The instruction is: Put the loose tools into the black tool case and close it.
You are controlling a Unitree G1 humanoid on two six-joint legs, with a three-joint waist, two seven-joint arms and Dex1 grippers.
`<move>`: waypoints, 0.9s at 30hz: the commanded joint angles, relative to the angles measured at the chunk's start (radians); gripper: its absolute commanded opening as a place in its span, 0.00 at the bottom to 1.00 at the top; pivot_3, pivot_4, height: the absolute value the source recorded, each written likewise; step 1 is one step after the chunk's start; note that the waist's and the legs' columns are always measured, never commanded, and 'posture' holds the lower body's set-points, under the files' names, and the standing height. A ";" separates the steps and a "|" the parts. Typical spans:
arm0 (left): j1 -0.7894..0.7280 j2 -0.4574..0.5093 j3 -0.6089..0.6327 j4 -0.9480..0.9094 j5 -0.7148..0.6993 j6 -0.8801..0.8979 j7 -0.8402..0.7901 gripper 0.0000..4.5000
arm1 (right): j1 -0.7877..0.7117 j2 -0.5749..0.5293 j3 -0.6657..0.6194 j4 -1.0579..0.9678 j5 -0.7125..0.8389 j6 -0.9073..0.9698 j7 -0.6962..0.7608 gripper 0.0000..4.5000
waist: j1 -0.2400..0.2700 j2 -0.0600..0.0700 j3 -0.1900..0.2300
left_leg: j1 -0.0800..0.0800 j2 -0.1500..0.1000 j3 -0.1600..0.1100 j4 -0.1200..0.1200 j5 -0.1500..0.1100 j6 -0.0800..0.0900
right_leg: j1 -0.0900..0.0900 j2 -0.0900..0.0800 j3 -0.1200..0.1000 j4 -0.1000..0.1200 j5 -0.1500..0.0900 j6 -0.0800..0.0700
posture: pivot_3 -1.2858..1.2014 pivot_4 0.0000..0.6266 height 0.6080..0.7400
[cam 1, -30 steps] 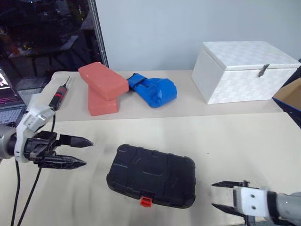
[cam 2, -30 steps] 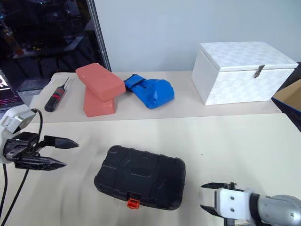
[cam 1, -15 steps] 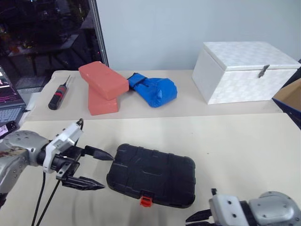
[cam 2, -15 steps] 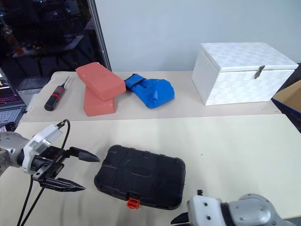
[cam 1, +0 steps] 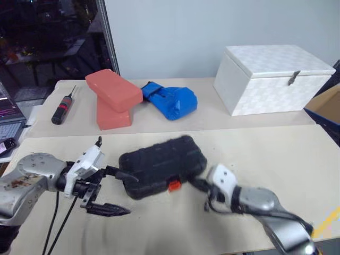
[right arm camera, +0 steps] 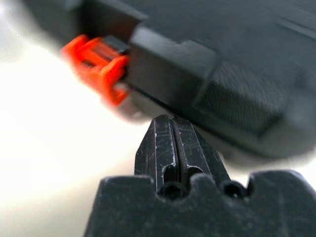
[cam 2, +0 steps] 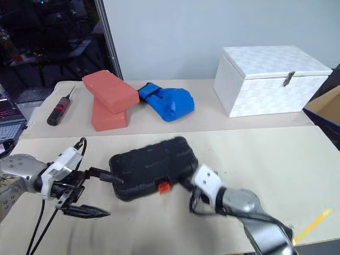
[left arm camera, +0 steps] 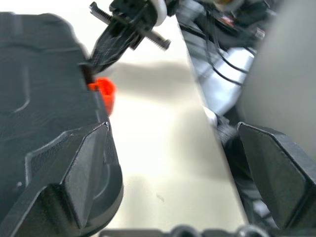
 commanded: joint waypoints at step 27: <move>-0.126 -0.193 -0.253 0.040 0.219 0.074 0.410 1.00 | 0.043 0.146 -0.007 -0.136 0.245 0.228 -0.050 0.46 | 0.006 0.002 -0.001 | 0.012 -0.001 0.000 -0.002 -0.003 0.002 | 0.012 0.000 0.000 -0.001 -0.003 0.002 | 0.52 0.24 1.00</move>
